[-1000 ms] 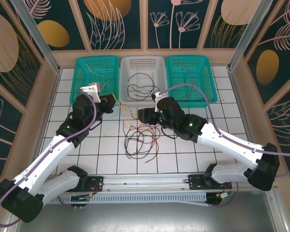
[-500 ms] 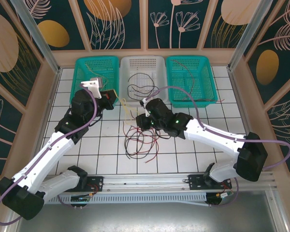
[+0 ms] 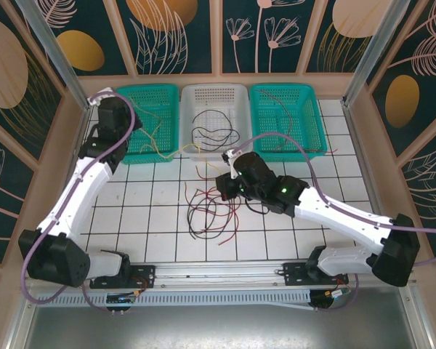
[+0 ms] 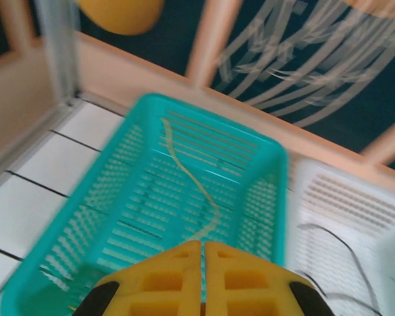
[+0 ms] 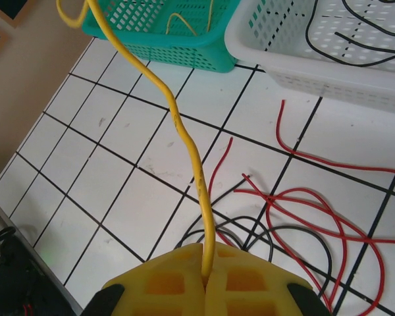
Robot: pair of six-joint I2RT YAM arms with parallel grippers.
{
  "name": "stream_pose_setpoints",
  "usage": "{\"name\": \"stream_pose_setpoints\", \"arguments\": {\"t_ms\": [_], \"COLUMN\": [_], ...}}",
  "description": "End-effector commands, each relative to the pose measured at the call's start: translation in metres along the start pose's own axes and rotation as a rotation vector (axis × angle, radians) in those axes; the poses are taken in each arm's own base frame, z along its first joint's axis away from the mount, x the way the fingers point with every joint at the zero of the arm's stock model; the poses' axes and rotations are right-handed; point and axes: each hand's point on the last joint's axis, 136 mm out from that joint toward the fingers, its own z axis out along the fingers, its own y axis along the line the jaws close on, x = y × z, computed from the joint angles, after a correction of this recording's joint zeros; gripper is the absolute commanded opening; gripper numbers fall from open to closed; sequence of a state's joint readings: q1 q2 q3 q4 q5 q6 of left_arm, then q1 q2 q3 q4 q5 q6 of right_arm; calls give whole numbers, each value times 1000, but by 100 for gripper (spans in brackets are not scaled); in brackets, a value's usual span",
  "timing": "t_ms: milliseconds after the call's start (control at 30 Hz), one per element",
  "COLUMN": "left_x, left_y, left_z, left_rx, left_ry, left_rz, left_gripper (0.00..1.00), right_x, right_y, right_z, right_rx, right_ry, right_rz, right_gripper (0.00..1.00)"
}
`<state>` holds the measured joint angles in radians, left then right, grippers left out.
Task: Untangle the cables
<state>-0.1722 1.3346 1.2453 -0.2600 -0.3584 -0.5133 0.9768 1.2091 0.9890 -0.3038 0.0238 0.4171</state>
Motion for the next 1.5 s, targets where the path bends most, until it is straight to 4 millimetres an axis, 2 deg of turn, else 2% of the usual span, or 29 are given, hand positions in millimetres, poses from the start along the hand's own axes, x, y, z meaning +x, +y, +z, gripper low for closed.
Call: {"name": "stream_pose_setpoints", "arguments": {"t_ms": [0,133,233,433,567,667,700,767,800,867,967,1067,1167,1267,1400,1467], "left_x": [-58,-117,-147,-171,-176,-163,-156,-139,-133,-118,-97,-73,-61,-50,-13,13], "left_y": [27,41,33,30,29,11,13,20,23,28,44,69,82,82,81,85], "left_z": [3,1,0,9,15,21,23,28,29,28,20,1,-25,-43,-52,-53], "left_rx": [-85,-125,-94,-94,-55,76,75,52,44,40,-16,-88,-95,-53,6,13], "left_ry": [-138,-242,-295,-324,-332,-296,-281,-248,-235,-207,-180,-173,-201,-182,-87,-26], "left_rz": [-126,-223,-249,-253,-270,-276,-289,-311,-322,-322,-312,-318,-342,-353,-348,-338], "left_gripper": [0,0,0,0,0,0,8,49,61,76,86,90,90,87,80,79], "right_x": [15,33,36,41,41,18,8,-19,-33,-66,-112,-151,-184,-212,-227,-225], "right_y": [-8,-18,-14,1,10,17,18,26,35,55,80,89,72,60,43,23], "right_z": [-8,-3,1,5,13,20,22,28,29,32,41,54,74,100,144,163], "right_rx": [17,59,38,-34,-52,-37,-22,-15,-32,-76,-102,-60,51,74,66,97], "right_ry": [42,113,131,163,182,127,101,43,13,-53,-117,-169,-209,-232,-223,-226], "right_rz": [-12,-22,-18,-44,-57,-56,-51,-35,-30,-26,-35,-37,25,92,196,276], "right_gripper": [0,0,0,0,0,0,0,0,0,0,0,0,0,0,0,0]}}
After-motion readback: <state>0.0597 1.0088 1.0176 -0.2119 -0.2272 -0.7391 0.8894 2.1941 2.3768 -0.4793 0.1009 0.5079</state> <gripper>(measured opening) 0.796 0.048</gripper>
